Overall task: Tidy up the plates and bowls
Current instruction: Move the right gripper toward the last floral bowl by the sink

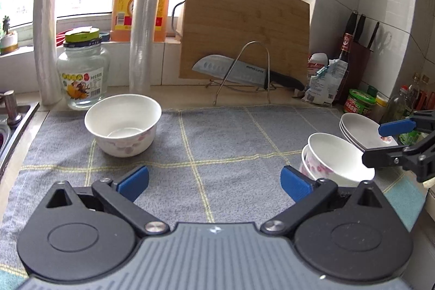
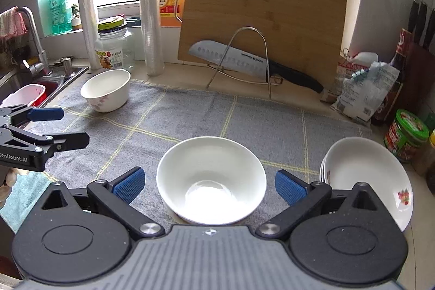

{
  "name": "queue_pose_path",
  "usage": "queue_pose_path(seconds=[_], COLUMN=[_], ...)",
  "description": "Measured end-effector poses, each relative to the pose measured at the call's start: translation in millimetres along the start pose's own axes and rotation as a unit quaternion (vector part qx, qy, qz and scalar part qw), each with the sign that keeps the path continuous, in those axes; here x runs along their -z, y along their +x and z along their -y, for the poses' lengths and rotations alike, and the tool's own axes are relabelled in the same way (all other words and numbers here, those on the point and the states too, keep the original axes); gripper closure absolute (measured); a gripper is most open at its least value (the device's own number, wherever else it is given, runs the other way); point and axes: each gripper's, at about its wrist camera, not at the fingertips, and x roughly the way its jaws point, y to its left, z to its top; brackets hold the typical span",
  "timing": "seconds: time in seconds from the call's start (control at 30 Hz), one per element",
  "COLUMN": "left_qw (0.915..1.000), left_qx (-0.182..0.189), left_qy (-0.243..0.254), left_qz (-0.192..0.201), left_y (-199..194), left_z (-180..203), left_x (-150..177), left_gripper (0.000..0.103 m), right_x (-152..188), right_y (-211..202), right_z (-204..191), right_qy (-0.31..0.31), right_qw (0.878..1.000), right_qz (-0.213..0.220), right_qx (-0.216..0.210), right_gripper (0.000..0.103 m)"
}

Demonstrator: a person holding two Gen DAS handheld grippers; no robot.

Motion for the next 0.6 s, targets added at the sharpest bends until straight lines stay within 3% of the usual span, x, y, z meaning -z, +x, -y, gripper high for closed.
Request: queue_pose_path(seconds=[0.23,0.43,0.6], left_qw=[0.997,0.9908,0.9896], left_qx=[-0.062,-0.131,-0.142], left_qy=[-0.045,-0.026,-0.019], left_qz=[0.006,0.025,0.015], left_y=[-1,-3,0], left_z=[-7,-5,-12], left_x=[2,-8,-17], left_gripper=[0.001,0.001,0.001], right_x=[-20,-39,-57], right_y=[11,27,38], right_z=[2,10,8], right_qy=[-0.04,-0.075,-0.089], right_qw=[0.997,0.989,0.984], right_qz=[0.021,0.042,0.041], right_qx=[-0.062,-0.123,-0.152], right_gripper=[0.0,0.0,0.0])
